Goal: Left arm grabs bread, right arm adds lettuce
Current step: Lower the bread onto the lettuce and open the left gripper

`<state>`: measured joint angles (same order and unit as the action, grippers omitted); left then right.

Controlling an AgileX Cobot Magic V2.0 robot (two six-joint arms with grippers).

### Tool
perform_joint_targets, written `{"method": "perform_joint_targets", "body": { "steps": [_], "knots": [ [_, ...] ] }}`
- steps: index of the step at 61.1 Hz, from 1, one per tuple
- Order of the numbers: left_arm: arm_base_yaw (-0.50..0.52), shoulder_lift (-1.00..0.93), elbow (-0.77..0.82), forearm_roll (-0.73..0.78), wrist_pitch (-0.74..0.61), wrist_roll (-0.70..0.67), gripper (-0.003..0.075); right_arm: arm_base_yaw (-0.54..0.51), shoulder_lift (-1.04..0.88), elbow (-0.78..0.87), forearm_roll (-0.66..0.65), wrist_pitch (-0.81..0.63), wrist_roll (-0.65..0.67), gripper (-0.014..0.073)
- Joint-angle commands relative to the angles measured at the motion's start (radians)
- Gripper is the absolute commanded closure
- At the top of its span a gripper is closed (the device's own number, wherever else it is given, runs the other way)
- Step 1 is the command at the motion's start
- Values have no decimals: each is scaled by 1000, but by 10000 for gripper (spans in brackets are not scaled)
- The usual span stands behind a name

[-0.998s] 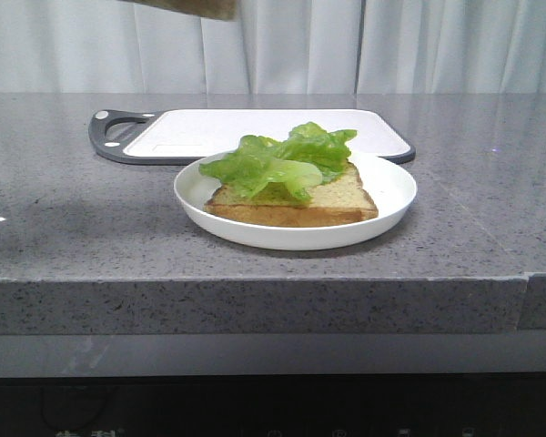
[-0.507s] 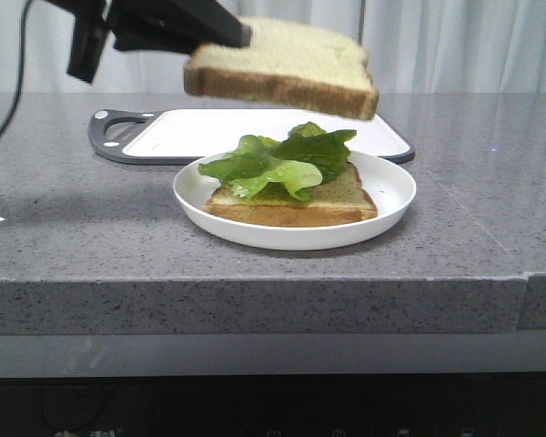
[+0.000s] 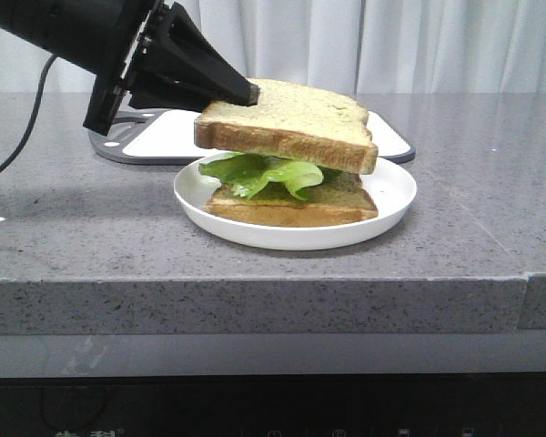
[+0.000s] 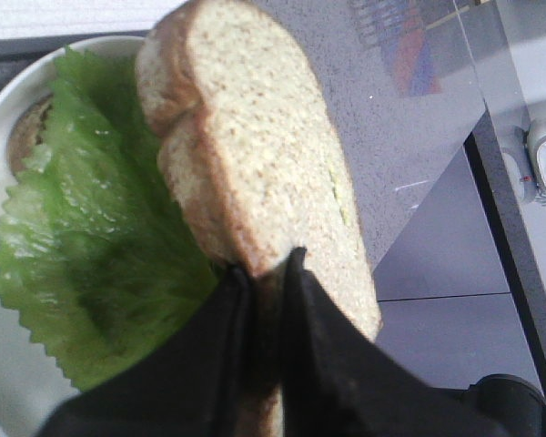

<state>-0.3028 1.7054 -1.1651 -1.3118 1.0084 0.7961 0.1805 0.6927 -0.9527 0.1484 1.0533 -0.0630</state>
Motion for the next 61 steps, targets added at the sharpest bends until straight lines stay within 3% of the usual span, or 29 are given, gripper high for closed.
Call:
{"method": "perform_joint_targets", "body": {
  "steps": [1, 9, 14, 30, 38, 51, 61],
  "knots": [
    [-7, -38, -31, -72, 24, 6, 510, -6, 2, -26, -3, -61, 0, 177],
    [-7, -38, -31, -72, 24, 6, 286, -6, 2, -26, -3, -61, 0, 177],
    [-5, -38, -31, -72, 26, 6, 220, -6, 2, -26, -3, -61, 0, 177],
    [66, -65, -55, -44, 120, -7, 228, -6, 2, -26, -3, -49, 0, 177],
    [103, -136, -79, 40, 134, -48, 228, -6, 2, -26, -3, -32, 0, 177],
    [103, -313, -108, 430, 66, -244, 228, -6, 2, -26, -3, -26, 6, 177],
    [101, -470, -93, 785, 35, -482, 228, -6, 2, -26, -3, -35, 33, 177]
  ]
}}
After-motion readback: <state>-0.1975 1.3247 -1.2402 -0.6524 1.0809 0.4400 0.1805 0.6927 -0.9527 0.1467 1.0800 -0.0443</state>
